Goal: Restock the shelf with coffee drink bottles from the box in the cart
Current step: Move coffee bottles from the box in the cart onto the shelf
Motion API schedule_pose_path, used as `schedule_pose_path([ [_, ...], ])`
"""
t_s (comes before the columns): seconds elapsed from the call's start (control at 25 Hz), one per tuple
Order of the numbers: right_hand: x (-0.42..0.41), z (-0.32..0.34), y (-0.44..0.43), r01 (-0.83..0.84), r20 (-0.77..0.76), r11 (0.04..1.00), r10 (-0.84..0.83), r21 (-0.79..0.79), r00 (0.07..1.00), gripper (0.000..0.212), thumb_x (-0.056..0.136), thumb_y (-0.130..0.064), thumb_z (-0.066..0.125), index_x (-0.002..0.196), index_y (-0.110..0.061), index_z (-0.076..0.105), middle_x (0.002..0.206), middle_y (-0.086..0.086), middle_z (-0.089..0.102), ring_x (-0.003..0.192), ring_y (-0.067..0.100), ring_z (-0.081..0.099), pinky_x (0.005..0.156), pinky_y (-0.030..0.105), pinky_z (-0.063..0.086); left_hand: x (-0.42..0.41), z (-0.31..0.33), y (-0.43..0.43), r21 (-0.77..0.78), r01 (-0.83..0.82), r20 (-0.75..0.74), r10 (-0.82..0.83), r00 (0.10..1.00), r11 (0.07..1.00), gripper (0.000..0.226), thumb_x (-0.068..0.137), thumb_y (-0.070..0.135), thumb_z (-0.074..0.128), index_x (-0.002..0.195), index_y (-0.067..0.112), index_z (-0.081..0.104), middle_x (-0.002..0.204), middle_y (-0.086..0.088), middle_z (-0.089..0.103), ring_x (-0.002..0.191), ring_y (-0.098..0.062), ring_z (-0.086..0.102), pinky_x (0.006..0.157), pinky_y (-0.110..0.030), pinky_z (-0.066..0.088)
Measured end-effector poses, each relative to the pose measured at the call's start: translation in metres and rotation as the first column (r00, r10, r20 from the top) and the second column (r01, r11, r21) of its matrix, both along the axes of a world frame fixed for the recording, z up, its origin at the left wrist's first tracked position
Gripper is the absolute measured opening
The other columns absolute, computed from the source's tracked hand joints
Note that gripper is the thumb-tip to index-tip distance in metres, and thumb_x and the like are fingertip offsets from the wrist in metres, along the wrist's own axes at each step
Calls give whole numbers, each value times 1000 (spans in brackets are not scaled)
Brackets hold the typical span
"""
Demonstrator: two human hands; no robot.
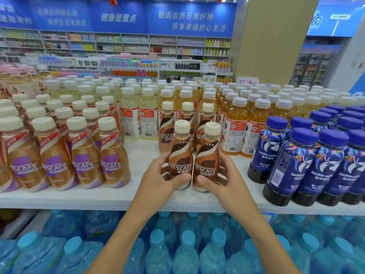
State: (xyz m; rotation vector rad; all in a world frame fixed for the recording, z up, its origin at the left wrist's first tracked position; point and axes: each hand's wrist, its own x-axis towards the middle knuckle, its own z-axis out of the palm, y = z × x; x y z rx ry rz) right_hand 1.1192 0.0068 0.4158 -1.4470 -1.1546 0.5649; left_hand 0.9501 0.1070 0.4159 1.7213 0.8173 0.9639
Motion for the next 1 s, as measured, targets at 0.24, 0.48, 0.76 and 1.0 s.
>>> schedule_pose_path([
  [0.24,-5,0,3,142,128,989,-137,-37,982,74,82,-26,84,142,-40,43,130,-22,61,119,-2,57,106,36,50,1,9,-6,41,-88,-80,91,993,995,51,80,31,83,120,45,54,109,31,62,99,12,59,71,-4,44],
  [0.48,15,14,15,301,193,949,-279,-93,941,56,89,-23,75,133,-33,42,127,-12,59,115,10,57,100,31,44,0,16,6,91,-238,-109,247,963,967,40,91,25,72,121,37,49,100,28,57,88,7,55,68,-7,39],
  [0.76,34,21,39,361,193,915,-327,-179,925,67,94,-24,69,148,-24,30,153,-2,45,137,22,47,112,43,42,6,14,43,100,-379,-179,391,903,920,43,99,21,61,137,16,41,135,-3,58,124,-26,54,92,-32,39],
  [1.0,41,22,50,370,136,918,-352,-142,926,77,97,-16,64,153,-26,12,159,4,36,144,27,41,113,47,38,22,17,71,73,-516,-169,520,837,854,56,99,9,55,146,5,26,144,-17,45,131,-36,49,107,-48,45],
])
